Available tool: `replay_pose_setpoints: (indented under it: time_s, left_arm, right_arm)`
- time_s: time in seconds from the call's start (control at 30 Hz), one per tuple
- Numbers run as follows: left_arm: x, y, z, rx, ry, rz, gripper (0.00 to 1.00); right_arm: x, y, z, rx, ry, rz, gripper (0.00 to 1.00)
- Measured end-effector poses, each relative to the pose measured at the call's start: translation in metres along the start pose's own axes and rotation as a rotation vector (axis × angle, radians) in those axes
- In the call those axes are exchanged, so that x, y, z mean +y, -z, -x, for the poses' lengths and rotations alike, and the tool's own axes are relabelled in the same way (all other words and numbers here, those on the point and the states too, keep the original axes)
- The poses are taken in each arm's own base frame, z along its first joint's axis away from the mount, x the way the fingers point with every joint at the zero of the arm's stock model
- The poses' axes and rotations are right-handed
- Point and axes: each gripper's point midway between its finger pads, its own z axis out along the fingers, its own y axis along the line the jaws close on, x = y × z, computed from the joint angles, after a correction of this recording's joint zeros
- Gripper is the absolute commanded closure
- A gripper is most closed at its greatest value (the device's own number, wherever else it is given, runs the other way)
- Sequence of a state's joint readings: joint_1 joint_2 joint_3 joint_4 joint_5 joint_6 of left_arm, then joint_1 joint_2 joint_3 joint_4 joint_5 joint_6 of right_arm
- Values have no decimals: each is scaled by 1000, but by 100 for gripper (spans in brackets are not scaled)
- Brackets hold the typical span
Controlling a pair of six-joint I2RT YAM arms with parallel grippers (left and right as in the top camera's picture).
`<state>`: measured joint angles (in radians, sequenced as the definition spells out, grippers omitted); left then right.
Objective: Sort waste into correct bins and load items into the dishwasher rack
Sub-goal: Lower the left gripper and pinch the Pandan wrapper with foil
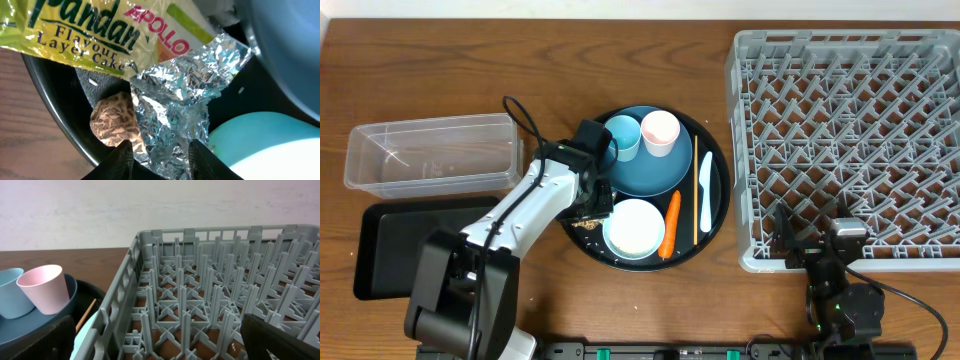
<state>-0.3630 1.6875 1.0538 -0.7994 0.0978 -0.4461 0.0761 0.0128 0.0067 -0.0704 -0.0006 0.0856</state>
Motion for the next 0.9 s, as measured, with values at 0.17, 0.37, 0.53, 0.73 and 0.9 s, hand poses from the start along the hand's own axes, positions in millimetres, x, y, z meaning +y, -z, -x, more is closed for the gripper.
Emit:
replay_pose_setpoints:
  time_s: [0.17, 0.37, 0.53, 0.73, 0.9]
  left_arm:
    - [-2, -1, 3, -15, -1, -8, 61]
    - [0, -3, 1, -8, 0, -5, 61]
    - [0, -3, 1, -9, 0, -5, 61]
    - [-1, -3, 1, -10, 0, -5, 62]
    - [-1, -3, 3, -16, -1, -9, 64]
  right_arm:
    - [0, 0, 0, 0, 0, 0, 1]
    - [0, 0, 0, 0, 0, 0, 1]
    - [0, 0, 0, 0, 0, 0, 1]
    - [0, 0, 0, 0, 0, 0, 1]
    - [0, 0, 0, 0, 0, 0, 1]
